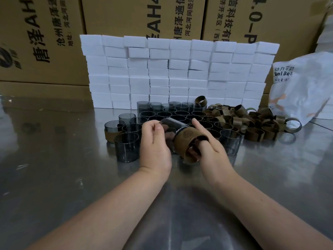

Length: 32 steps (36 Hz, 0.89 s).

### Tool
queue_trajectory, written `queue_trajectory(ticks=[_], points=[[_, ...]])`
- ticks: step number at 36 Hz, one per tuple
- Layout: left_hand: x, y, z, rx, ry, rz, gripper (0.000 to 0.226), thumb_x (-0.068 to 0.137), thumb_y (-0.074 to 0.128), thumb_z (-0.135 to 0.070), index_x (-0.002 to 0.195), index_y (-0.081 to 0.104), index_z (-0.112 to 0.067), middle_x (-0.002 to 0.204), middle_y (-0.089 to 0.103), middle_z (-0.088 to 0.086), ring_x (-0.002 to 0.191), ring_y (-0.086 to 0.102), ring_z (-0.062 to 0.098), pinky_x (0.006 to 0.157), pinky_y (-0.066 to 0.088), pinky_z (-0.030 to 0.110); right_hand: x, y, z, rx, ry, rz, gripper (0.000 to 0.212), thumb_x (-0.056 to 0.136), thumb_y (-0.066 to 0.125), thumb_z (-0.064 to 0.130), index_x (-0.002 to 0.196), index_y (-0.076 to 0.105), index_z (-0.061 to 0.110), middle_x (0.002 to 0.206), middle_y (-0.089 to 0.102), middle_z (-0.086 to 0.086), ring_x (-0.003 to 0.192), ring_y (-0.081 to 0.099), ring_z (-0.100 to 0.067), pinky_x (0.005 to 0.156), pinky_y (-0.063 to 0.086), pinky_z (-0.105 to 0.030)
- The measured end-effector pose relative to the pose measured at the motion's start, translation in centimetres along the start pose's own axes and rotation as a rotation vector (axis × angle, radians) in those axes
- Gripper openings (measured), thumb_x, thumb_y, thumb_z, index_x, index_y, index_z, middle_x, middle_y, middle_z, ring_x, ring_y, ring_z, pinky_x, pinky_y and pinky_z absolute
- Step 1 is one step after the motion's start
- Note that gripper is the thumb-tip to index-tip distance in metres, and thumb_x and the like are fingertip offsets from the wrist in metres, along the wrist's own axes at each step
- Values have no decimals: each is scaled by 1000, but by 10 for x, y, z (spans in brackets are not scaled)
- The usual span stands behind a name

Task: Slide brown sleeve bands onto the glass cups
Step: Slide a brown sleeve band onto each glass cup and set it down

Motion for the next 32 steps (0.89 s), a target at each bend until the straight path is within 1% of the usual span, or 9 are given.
queue_trajectory(ticks=[2, 5, 8, 12, 16, 19, 22, 25, 32], points=[[0, 2, 1, -27, -15, 26, 20, 99, 35, -20, 85, 48, -26, 84, 56, -2, 62, 57, -4, 58, 46, 12, -1, 0, 1, 7, 4, 6, 47, 80, 38, 26, 118, 51, 50, 106, 51, 42, 106, 46, 23, 88, 40, -4], [-2, 3, 4, -39, -21, 66, 20, 101, 30, -19, 90, 44, -29, 89, 57, 1, 66, 58, -3, 59, 46, 12, -2, 1, 1, 35, 39, 14, 48, 93, 36, 13, 133, 46, 36, 117, 52, 30, 108, 47, 19, 87, 42, -4], [-5, 4, 3, 3, -16, 113, 11, 96, 32, -34, 91, 41, -31, 93, 55, -3, 77, 56, 3, 67, 46, 15, -2, 3, 5, 53, 72, -23, 47, 94, 32, 7, 129, 49, 35, 129, 55, 10, 119, 50, -2, 102, 42, -26], [-6, 2, 0, 104, 23, 198, 34, 83, 21, -51, 103, 44, -35, 124, 47, 1, 112, 47, 9, 100, 37, 26, -3, 4, 6, 132, 145, -87, 41, 94, 31, 8, 119, 59, 24, 121, 62, -6, 114, 57, -22, 98, 47, -44], [-12, -1, -2, 326, 73, 333, 64, 82, 19, -56, 140, 29, -32, 146, 15, -13, 129, 18, -8, 94, 10, -7, 0, 3, 10, 285, 178, -205, 39, 94, 31, 7, 106, 66, 19, 104, 69, -11, 101, 65, -27, 78, 58, -36], [-19, 0, -3, 449, 165, 419, 79, 79, 27, -64, 146, 16, -24, 145, 11, -16, 134, 9, -8, 101, 6, -1, -1, 2, 11, 251, 165, -250, 38, 93, 34, 7, 96, 68, 24, 97, 71, -2, 97, 66, -18, 87, 55, -39], [-20, 2, -3, 640, 226, 475, 82, 80, 35, -60, 148, 7, -25, 151, 6, -16, 125, 3, -18, 93, 3, -5, -1, 1, 10, 169, 176, -249, 38, 93, 34, 9, 103, 66, 26, 101, 70, -1, 98, 65, -16, 89, 53, -39], [-18, 2, 1, 721, 229, 474, 65, 94, 30, -46, 149, 2, -25, 156, 1, -13, 118, -1, -22, 85, -2, -11, -2, 2, 10, 197, 185, -211, 37, 94, 34, 8, 108, 64, 25, 101, 69, 1, 95, 66, -11, 81, 55, -28], [-16, -1, 0, 635, 170, 378, 51, 98, 29, -27, 148, 16, -20, 153, 24, -5, 135, 20, -2, 97, 11, -4, -3, 2, 12, 202, 143, -81, 42, 87, 46, -2, 123, 57, 15, 104, 68, 0, 82, 65, -1, 63, 49, -11]])
Point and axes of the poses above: each hand's wrist, its own x-axis towards the middle knuckle, its own y-axis out of the palm, z = x × y, the point moved 1 cm from there along x, towards the middle knuckle
